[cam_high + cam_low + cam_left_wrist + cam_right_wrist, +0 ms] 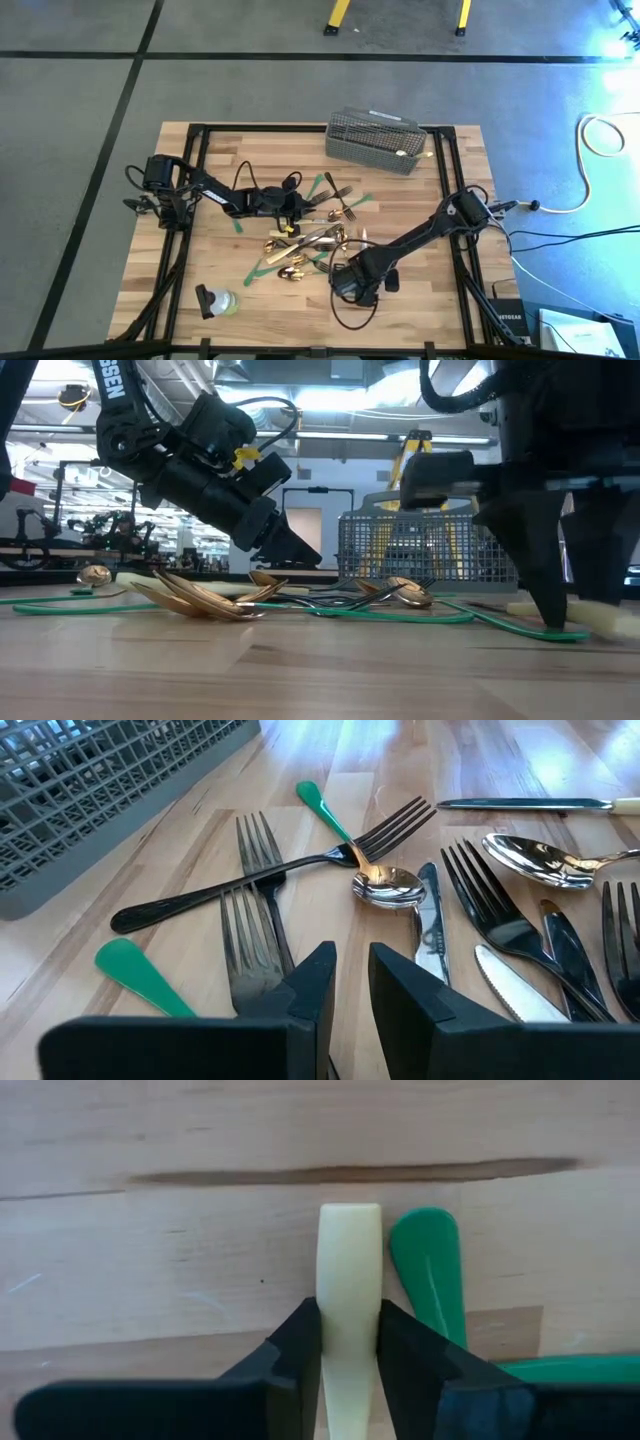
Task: Sort silverware
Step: Put the yellow knife into the gray organizer
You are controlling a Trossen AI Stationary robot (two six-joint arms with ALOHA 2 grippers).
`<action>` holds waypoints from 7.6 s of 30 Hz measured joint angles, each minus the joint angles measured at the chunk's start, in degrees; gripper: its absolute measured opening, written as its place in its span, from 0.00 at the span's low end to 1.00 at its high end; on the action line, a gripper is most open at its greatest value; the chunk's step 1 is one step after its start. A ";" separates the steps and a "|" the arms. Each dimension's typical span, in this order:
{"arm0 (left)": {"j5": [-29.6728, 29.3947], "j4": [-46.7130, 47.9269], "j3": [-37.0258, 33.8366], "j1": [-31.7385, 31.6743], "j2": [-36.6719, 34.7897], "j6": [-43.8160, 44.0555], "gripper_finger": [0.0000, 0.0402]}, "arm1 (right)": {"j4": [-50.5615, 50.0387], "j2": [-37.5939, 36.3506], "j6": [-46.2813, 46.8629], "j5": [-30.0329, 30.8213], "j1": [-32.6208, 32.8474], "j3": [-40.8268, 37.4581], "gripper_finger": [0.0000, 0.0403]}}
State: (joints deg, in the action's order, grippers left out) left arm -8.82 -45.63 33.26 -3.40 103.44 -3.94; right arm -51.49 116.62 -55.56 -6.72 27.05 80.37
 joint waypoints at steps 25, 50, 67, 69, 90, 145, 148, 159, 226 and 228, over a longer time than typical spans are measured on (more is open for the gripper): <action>0.00 -0.02 0.00 -0.02 0.02 0.04 0.12 | -22.98 -0.11 15.21 -0.63 -0.07 27.76 0.16; 0.02 0.00 0.00 0.00 0.00 0.03 0.12 | -38.59 -10.89 19.84 6.44 -8.22 54.08 0.16; 0.02 0.00 0.00 -0.02 0.00 0.07 0.12 | -36.57 -27.93 18.03 11.63 -20.75 54.05 0.16; 0.02 0.00 0.00 0.00 0.00 0.02 0.12 | -36.03 -29.25 17.37 10.95 -22.71 54.04 0.16; 0.02 0.02 0.00 0.00 0.01 0.09 0.12 | -33.33 -34.98 14.54 -2.03 -39.45 46.99 0.16; 0.02 0.07 0.00 0.00 0.02 0.11 0.12 | 28.38 -71.21 16.29 -29.92 -80.97 -39.11 0.16; 0.02 0.07 0.00 0.00 0.00 0.11 0.12 | 29.03 -71.36 16.17 -30.45 -82.59 -39.95 0.16; 0.02 0.09 0.00 0.00 0.00 0.11 0.12 | 29.14 -71.49 16.03 -35.66 -84.22 -40.78 0.16; -8.16 6.95 -0.02 11.34 -0.83 0.04 0.12 | 33.26 -56.16 45.34 -34.89 -37.79 -34.40 0.33; -8.96 6.34 -0.02 11.33 -0.83 0.02 0.12 | 37.04 -52.65 44.85 -31.58 -35.61 -34.40 0.33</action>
State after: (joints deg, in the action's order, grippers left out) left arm -17.77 -39.28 33.23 7.93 102.61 -3.92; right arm -14.45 63.97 -10.71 -38.30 -8.56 45.98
